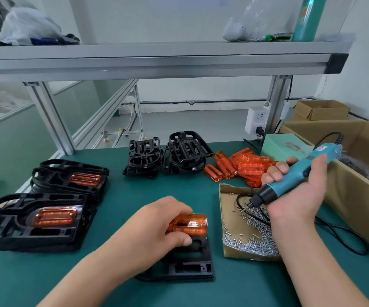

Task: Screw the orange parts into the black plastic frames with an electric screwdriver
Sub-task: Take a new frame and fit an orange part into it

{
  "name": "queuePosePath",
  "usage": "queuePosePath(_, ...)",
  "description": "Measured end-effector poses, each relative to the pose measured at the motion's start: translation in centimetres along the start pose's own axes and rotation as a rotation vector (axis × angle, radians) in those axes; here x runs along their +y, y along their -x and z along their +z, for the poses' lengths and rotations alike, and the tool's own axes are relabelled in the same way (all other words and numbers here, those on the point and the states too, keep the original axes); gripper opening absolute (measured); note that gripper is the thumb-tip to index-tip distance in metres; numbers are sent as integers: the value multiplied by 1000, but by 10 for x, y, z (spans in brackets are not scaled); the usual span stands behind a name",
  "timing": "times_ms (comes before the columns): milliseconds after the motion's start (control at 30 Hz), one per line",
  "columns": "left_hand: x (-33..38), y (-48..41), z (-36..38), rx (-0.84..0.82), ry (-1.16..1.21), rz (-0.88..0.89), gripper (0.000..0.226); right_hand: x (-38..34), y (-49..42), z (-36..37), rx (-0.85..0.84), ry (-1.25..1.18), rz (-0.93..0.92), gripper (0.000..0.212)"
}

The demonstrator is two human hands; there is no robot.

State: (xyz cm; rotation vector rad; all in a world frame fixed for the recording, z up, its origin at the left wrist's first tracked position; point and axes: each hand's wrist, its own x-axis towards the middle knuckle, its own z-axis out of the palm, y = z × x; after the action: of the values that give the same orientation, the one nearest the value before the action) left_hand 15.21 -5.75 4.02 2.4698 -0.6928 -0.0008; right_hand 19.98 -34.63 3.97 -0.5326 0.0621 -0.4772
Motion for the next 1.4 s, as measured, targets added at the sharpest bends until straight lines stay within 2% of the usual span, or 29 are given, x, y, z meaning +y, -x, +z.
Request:
queuePosePath(233,-12,15,7,41,59,17,41,6,2,2,-37,52,-2,48)
queuePosePath(600,-16,18,11,80,-20,16,36,9,7,4,-64,77,6,49)
queuePosePath(833,-16,19,12,32,-97,61,48,8,7,4,-64,67,10,49)
queuePosePath(1100,-9,20,11,28,-141,142,15,7,6,3,-54,55,16,49)
queuePosePath(1400,-5,21,13,-9,-114,124,15,8,5,2,-63,53,18,50)
